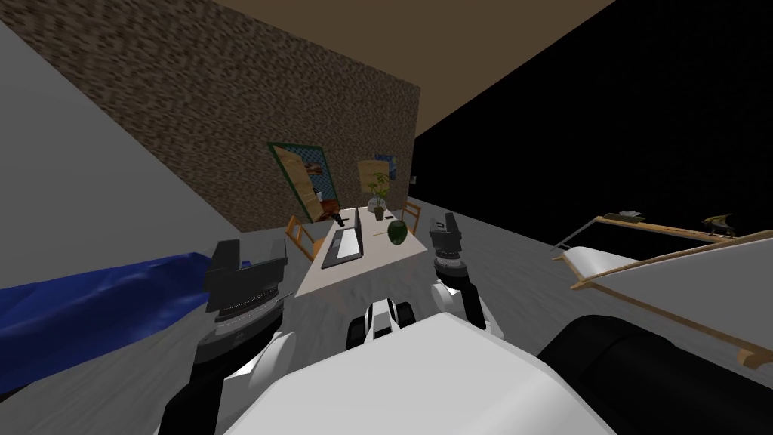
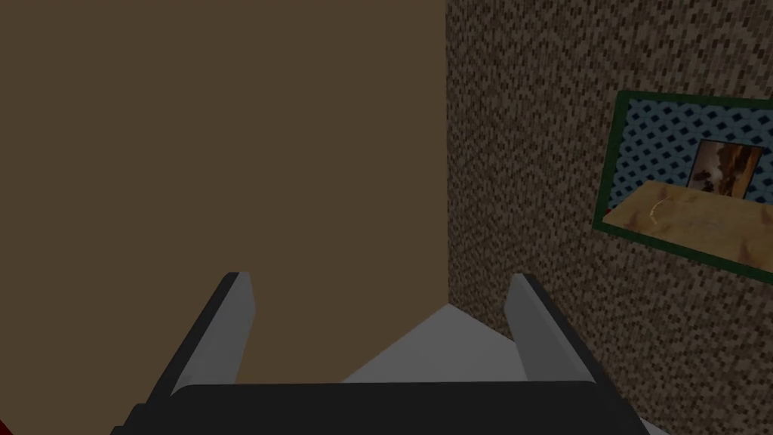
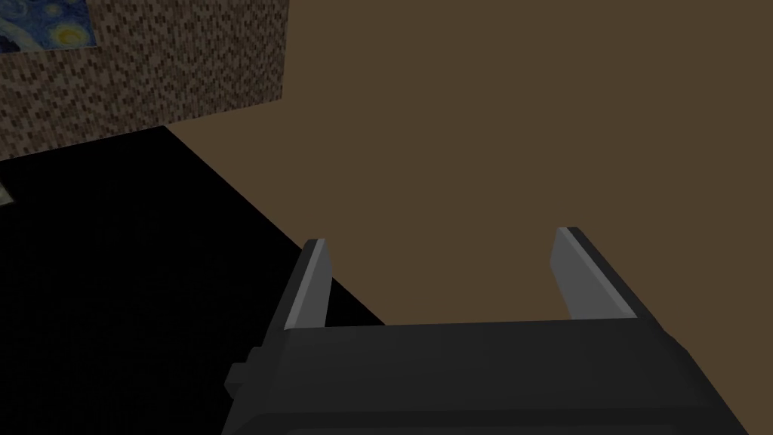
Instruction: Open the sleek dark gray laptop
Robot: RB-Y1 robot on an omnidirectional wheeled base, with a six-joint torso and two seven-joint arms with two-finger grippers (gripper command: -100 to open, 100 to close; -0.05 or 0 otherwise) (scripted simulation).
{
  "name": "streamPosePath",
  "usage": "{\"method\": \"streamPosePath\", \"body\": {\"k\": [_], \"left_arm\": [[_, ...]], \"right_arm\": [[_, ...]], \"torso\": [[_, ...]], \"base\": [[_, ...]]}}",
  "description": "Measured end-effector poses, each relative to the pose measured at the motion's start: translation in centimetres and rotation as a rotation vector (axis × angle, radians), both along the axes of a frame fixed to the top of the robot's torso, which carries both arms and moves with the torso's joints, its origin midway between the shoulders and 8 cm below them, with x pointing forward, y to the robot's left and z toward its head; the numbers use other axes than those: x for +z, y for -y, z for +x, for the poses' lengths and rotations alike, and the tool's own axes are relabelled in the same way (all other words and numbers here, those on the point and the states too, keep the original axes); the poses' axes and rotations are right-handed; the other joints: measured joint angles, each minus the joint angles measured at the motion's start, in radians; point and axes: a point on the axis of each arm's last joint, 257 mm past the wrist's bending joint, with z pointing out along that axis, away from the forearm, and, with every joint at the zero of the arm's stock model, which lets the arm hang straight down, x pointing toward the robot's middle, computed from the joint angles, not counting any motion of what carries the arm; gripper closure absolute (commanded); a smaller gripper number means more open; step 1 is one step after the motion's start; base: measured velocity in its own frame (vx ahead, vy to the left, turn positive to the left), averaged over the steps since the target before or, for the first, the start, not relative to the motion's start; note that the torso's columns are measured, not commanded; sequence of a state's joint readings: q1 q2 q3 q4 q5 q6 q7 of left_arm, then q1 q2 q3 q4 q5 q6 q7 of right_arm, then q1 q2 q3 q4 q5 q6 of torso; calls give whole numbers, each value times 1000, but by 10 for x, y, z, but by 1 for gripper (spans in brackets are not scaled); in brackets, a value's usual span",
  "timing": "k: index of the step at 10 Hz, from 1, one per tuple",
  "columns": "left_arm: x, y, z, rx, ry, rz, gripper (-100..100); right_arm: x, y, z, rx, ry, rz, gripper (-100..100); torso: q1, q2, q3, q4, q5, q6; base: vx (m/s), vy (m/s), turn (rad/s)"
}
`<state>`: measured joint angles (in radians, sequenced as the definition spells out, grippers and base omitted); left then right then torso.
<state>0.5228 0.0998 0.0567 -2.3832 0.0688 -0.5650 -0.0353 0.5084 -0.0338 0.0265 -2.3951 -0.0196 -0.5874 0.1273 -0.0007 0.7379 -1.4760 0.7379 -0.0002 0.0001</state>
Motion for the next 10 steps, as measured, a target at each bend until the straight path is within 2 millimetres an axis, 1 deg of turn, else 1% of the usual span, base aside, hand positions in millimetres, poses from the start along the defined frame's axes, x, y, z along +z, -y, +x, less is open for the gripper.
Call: {"method": "streamPosePath", "body": {"k": [3, 6, 8, 10], "left_arm": [[-13, -3, 14, 25, -86, 52, -100], [-27, -13, 29, 68, -171, 87, -100], [-36, -16, 34, 88, -215, 95, -100], [-44, -27, 41, 120, -267, 111, -100]], "right_arm": [[0, 0, 0, 0, 0, 0, 0], [0, 0, 0, 0, 0, 0, 0], [0, 0, 0, 0, 0, 0, 0], [0, 0, 0, 0, 0, 0, 0]], "torso": [[1, 0, 0, 0, 0, 0], [0, 1, 0, 0, 0, 0], [2, 0, 0, 0, 1, 0], [0, 0, 0, 0, 0, 0]], "base": [[15, -60, -109], [6, -58, -83], [12, -39, -84], [13, -59, -121]]}}
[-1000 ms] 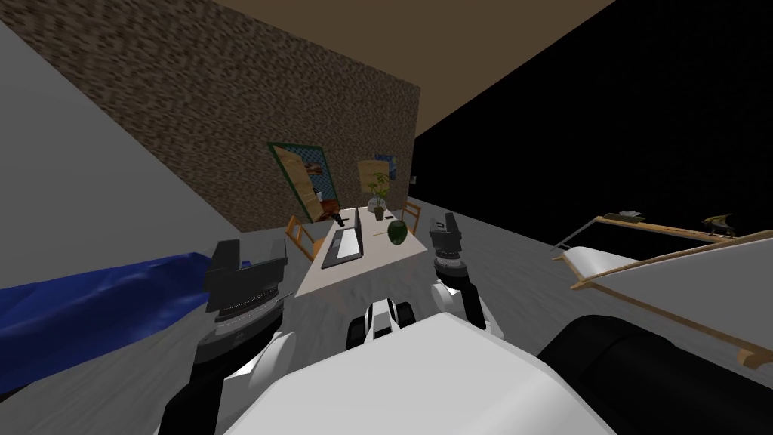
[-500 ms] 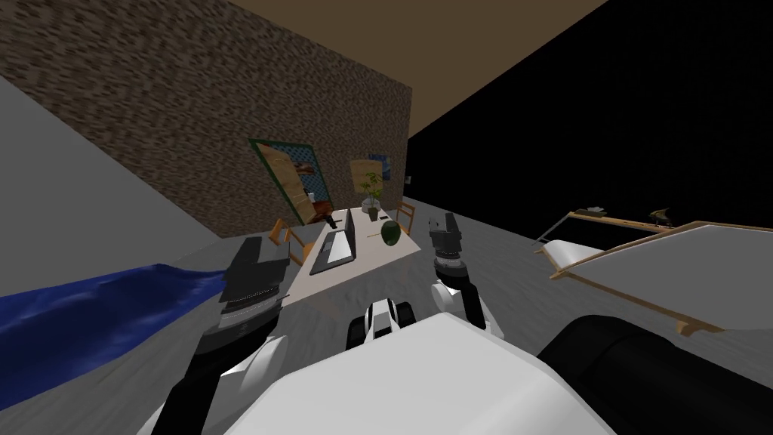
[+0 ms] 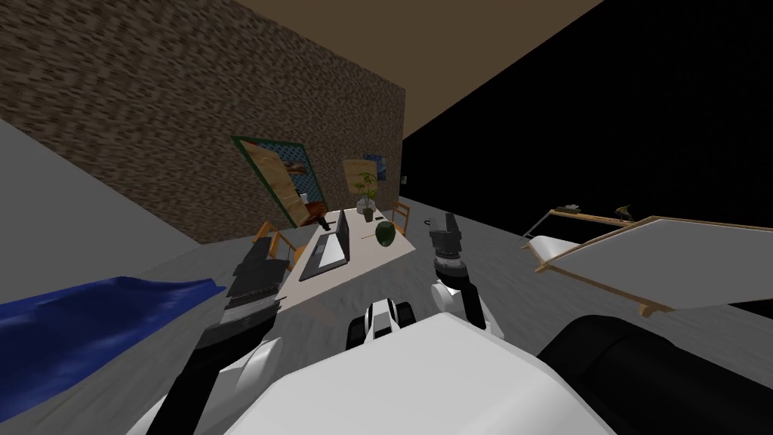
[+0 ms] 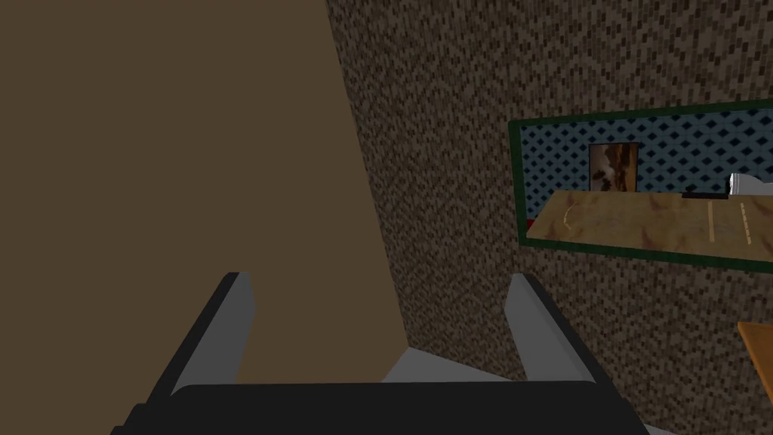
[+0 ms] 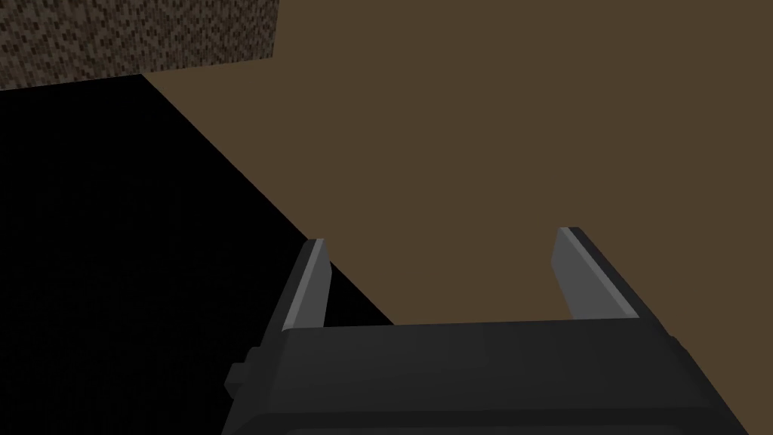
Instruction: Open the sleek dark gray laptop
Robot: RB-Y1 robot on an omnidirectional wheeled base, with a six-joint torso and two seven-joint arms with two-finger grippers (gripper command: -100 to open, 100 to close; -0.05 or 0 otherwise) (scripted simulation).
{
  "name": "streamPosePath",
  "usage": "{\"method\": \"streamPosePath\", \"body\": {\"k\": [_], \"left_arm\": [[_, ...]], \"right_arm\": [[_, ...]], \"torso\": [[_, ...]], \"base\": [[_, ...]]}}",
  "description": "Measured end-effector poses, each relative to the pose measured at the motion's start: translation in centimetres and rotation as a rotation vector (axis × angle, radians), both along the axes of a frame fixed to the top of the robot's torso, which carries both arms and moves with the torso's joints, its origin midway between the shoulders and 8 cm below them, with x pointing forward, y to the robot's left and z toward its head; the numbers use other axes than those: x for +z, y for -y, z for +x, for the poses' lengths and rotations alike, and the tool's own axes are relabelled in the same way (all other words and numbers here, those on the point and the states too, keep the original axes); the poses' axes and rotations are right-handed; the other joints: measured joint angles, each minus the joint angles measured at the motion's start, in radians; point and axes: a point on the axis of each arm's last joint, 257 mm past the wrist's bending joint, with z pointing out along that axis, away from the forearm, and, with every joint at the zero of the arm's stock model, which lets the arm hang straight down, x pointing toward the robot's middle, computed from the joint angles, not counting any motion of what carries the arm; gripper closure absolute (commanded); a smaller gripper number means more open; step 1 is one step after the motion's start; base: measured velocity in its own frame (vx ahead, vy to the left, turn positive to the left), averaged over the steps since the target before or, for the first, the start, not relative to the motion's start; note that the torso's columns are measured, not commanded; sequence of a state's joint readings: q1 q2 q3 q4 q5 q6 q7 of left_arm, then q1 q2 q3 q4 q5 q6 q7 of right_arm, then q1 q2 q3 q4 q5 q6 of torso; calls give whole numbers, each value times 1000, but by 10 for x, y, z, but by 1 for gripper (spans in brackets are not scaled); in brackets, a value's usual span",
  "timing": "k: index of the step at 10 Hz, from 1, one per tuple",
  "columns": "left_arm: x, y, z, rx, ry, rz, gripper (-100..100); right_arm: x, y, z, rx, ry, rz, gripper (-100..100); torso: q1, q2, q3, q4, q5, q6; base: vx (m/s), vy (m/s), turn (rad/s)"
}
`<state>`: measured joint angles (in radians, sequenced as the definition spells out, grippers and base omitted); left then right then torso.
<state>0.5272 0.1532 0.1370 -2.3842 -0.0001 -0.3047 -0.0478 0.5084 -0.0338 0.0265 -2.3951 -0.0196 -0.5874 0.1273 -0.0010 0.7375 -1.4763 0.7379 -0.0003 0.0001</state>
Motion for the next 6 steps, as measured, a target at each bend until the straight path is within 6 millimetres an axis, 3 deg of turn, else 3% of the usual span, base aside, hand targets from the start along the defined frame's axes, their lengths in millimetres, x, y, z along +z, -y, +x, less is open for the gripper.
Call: {"method": "streamPosePath", "body": {"k": [6], "left_arm": [[-33, -28, 18, 101, -165, 41, -100]], "right_arm": [[0, 0, 0, 0, 0, 0, 0]], "torso": [[1, 0, 0, 0, 0, 0]], "base": [[15, -55, -90]]}}
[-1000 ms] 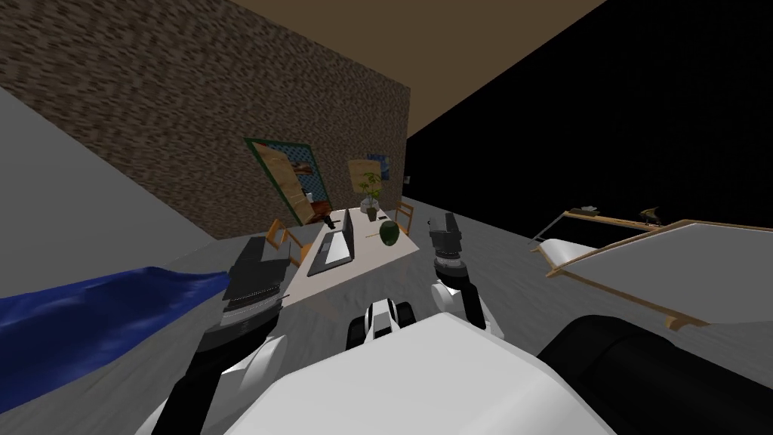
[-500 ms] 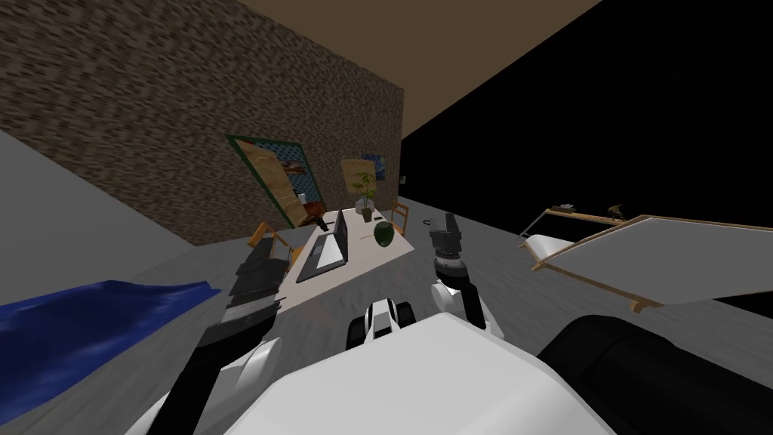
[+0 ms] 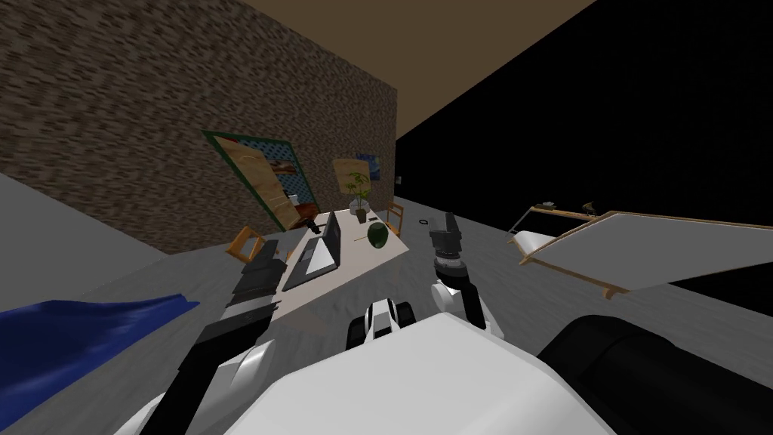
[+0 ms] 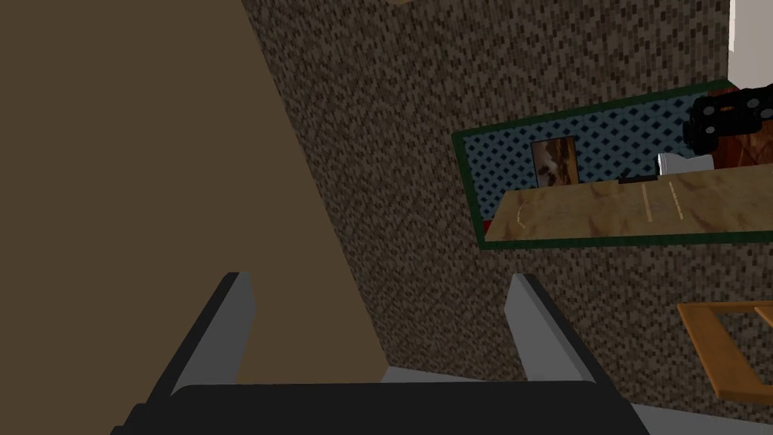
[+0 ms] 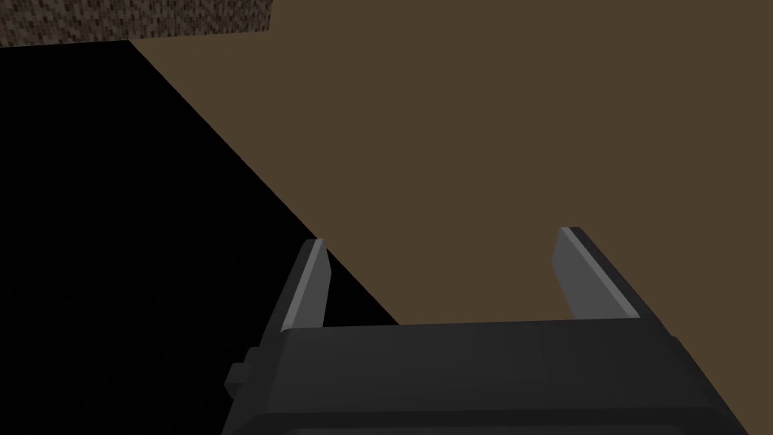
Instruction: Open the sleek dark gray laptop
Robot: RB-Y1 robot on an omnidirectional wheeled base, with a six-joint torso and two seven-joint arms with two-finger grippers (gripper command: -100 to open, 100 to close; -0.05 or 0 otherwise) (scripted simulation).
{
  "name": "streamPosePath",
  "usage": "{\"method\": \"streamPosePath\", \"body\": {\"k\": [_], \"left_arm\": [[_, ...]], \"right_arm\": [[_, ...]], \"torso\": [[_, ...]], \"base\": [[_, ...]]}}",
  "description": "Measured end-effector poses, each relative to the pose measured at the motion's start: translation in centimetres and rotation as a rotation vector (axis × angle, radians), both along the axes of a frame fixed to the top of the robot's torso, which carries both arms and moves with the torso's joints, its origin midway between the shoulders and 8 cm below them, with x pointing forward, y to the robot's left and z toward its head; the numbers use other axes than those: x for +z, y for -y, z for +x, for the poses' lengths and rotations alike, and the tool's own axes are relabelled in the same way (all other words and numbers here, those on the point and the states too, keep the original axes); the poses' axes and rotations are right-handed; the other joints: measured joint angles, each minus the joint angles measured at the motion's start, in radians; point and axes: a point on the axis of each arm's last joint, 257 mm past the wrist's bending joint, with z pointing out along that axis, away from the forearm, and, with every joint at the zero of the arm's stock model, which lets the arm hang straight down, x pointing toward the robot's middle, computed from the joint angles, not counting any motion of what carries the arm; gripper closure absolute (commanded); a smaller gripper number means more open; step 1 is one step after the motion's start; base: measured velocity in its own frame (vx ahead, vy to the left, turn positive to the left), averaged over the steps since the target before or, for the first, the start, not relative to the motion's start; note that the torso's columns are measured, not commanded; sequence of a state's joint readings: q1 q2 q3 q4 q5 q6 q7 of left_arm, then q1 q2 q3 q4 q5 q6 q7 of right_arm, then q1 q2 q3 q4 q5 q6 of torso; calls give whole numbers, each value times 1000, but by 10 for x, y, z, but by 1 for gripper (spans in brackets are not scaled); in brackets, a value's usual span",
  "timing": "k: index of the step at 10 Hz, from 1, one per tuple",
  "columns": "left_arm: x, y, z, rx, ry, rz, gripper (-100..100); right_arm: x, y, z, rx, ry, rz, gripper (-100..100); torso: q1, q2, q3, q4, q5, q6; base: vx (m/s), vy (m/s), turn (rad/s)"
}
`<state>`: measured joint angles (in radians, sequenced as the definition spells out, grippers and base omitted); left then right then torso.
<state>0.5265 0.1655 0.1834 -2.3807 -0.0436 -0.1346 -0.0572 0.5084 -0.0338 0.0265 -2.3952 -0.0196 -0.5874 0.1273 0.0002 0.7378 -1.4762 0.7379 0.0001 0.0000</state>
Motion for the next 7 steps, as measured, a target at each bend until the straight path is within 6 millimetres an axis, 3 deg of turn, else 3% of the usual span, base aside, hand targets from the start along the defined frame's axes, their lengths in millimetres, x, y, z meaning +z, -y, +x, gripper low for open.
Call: {"method": "streamPosePath", "body": {"k": [7], "left_arm": [[-37, -34, 9, 106, -177, 70, -100]], "right_arm": [[0, 0, 0, 0, 0, 0, 0]], "torso": [[0, 0, 0, 0, 0, 0]], "base": [[16, -48, -81]]}}
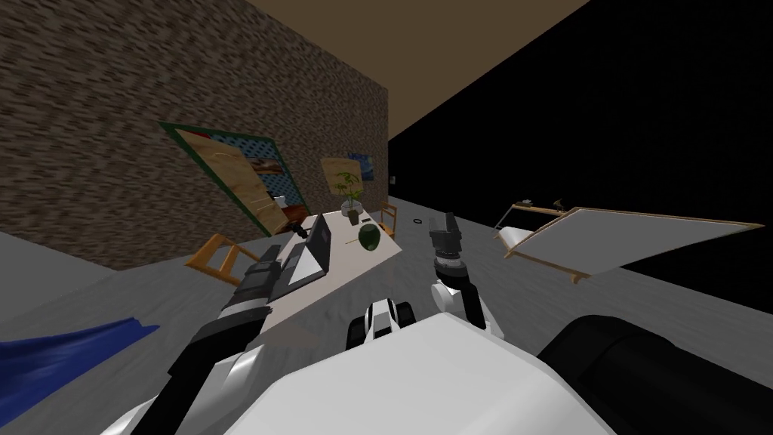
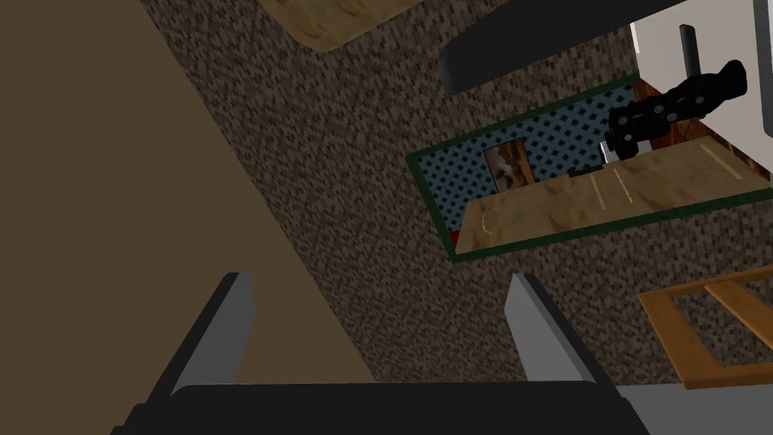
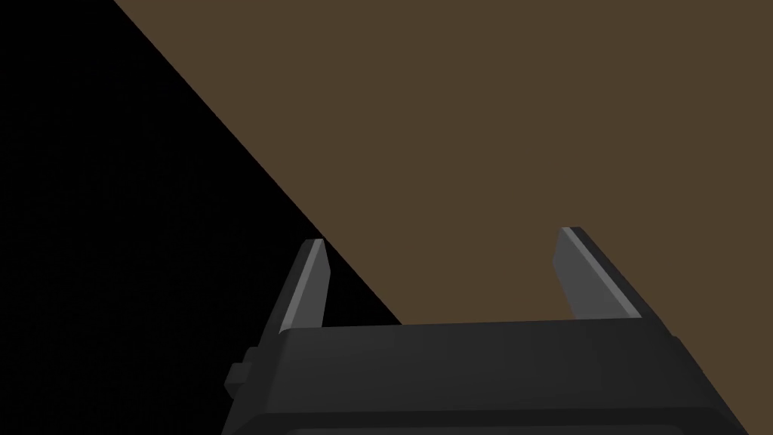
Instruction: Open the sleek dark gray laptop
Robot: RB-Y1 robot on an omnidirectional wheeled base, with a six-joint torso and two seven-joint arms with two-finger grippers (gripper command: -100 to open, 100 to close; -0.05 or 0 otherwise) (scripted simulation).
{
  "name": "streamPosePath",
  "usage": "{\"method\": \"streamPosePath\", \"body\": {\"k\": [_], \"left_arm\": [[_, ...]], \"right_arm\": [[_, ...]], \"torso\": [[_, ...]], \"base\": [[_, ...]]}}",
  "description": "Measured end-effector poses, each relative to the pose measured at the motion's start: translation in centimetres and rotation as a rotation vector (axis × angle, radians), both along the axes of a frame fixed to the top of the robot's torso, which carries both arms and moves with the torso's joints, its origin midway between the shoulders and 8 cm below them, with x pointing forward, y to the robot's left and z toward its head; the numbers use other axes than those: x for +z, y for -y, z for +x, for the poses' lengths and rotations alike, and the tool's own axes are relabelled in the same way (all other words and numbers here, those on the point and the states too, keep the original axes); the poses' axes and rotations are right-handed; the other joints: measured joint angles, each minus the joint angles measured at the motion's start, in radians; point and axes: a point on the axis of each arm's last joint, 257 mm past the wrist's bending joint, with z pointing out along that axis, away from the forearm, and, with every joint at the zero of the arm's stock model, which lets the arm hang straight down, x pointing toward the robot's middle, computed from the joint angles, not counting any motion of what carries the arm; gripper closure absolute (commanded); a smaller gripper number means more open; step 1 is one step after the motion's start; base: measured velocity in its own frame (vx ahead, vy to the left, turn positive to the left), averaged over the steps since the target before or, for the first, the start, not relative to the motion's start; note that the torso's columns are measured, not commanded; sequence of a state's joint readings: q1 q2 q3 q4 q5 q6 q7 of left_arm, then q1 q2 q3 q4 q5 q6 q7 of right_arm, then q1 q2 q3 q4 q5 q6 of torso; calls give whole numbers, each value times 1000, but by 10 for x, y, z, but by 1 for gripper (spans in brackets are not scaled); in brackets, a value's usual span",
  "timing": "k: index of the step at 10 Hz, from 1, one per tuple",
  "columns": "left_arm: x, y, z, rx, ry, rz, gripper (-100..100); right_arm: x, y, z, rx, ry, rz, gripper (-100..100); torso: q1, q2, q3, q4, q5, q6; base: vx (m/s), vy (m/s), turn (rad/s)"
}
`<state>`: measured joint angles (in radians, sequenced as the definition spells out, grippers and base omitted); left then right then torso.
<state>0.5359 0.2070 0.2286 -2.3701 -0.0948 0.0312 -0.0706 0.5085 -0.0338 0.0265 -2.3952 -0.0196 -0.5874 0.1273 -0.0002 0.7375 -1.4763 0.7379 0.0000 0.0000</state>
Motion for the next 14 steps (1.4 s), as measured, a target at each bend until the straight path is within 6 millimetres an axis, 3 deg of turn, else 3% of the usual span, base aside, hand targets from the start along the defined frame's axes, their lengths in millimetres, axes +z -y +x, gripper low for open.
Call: {"method": "streamPosePath", "body": {"k": [14], "left_arm": [[-45, -80, -3, 217, -291, 145, -100]], "right_arm": [[0, 0, 0, 0, 0, 0, 0]], "torso": [[1, 0, 0, 0, 0, 0]], "base": [[20, -43, -84]]}}
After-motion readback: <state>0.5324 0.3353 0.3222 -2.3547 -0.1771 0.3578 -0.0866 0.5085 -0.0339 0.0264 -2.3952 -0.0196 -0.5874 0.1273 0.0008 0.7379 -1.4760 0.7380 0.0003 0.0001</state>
